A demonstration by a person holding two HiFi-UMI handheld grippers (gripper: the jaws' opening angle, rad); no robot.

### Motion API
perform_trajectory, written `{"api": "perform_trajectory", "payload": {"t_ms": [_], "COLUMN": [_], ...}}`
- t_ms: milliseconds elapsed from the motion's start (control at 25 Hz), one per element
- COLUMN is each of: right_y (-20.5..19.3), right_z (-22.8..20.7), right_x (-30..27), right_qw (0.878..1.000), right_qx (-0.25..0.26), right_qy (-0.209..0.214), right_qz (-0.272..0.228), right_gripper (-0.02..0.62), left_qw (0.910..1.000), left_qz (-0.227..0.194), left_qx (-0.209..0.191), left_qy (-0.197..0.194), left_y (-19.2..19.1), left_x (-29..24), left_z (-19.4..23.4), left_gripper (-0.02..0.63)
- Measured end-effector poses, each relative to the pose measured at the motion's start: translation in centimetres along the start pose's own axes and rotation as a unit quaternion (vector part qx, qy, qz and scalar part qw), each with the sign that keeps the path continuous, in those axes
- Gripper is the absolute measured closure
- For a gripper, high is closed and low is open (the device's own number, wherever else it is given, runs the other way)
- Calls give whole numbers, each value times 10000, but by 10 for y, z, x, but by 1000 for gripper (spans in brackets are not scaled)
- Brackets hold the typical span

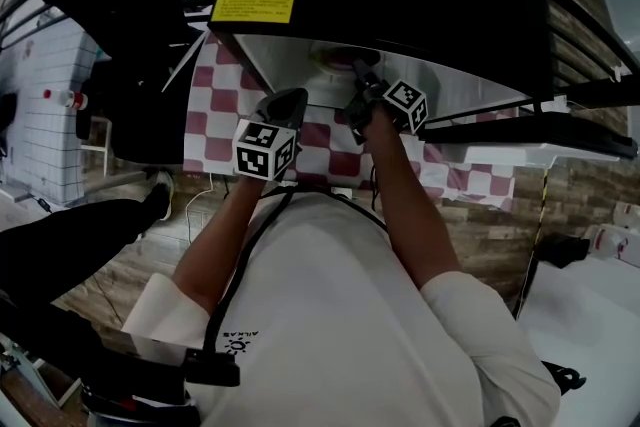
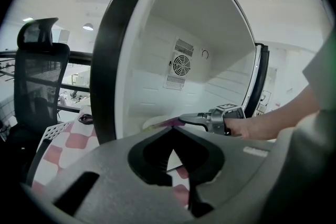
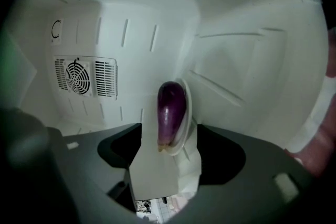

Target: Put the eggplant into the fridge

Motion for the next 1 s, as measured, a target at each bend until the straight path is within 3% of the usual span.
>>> {"api": "perform_trajectory", "payload": {"t_ms": [360, 760, 1000], "right_y": [-5, -16, -18], "right_z": [2, 18, 28], "right_x": [28, 90, 118], "right_qw": [9987, 9876, 9768], "right_qx": [362, 1184, 1800], "right_qy": [336, 1030, 1162], "right_qz": [113, 86, -22], "right_gripper": [319, 528, 580], "left_qw": [10000, 9994, 9989], "left_qz": [-56, -152, -275], "left_qx": [40, -37, -92], "left_qy": [-70, -295, -379], "left_y": [2, 11, 21], "left_x": [-6, -4, 1], "left_z": [-5, -22, -33], "left_gripper": [600, 600, 600]}}
Point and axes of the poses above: the fingertips, and each gripper's own axes: x backward along the fingers, z to its left, y out of its top, the point moved 9 cm from there along x, backward along the fingers, and after that the axes turned 14 degrees about -y, right-handed, at the moved point
